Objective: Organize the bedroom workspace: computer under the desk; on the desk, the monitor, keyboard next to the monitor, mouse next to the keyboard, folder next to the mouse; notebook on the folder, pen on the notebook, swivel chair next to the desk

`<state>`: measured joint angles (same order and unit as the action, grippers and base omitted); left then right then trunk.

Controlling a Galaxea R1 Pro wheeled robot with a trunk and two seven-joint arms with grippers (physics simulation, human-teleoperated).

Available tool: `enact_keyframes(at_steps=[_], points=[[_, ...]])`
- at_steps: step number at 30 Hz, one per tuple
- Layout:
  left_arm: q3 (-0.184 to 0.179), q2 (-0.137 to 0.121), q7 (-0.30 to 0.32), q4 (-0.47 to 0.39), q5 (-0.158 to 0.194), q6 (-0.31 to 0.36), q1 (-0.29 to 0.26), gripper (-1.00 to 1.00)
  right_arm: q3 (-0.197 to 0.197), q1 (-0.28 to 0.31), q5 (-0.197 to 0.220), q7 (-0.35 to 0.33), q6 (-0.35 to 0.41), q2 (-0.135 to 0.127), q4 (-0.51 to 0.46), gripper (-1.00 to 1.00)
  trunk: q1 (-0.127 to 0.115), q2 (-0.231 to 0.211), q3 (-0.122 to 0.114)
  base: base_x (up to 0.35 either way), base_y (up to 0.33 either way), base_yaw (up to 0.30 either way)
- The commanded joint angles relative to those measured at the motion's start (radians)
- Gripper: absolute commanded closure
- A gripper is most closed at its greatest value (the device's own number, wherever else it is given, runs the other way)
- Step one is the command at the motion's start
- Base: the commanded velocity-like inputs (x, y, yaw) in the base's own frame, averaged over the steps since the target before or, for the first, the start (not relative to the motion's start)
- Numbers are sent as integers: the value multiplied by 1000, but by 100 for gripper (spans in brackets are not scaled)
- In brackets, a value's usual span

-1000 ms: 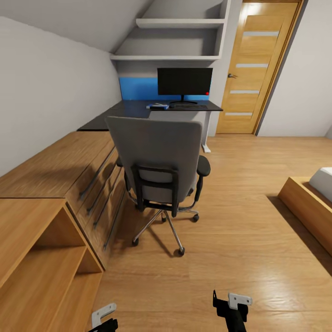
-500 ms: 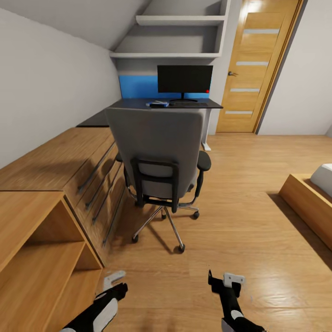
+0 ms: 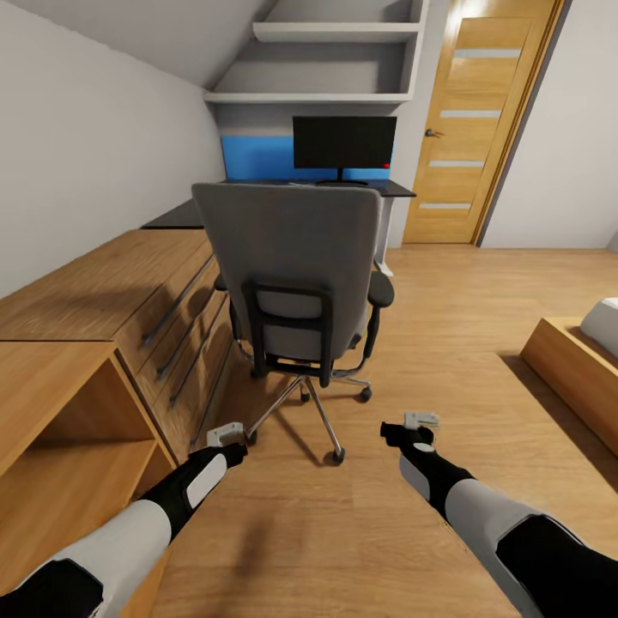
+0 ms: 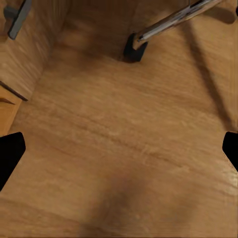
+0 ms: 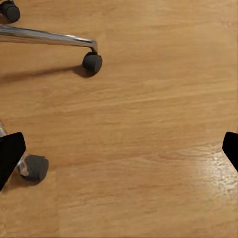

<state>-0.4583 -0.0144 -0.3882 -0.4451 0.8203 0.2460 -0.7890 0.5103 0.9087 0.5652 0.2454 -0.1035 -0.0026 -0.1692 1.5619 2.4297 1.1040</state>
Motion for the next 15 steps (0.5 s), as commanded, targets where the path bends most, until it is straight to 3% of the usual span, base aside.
enact_keyframes(at_steps=[1,2,7,9,12,15], points=[[-8,-16,-6,-4,9,3,-3,-100,8,8,30,3,17,0,-18,-100,4,8,4,0,0,0],[-8,-30,-1,-7,8,-4,-5,-100,10,13,55,-3,29,-1,-46,-100,8,15,7,0,0,0],[-7,-35,2,-56,5,-7,-6,-100,10,13,59,-9,40,-3,-86,-100,27,50,23,0,0,0],[-7,-36,1,-68,4,-5,-6,-100,10,12,60,-9,67,-9,-115,-100,34,64,29,0,0,0],[-8,-37,0,-75,3,-3,-6,-100,10,12,67,-10,166,-34,-205,-100,39,71,40,0,0,0],[-9,-36,0,-77,2,-3,-6,-100,10,12,71,-10,194,-42,-247,-100,39,71,44,0,0,0]])
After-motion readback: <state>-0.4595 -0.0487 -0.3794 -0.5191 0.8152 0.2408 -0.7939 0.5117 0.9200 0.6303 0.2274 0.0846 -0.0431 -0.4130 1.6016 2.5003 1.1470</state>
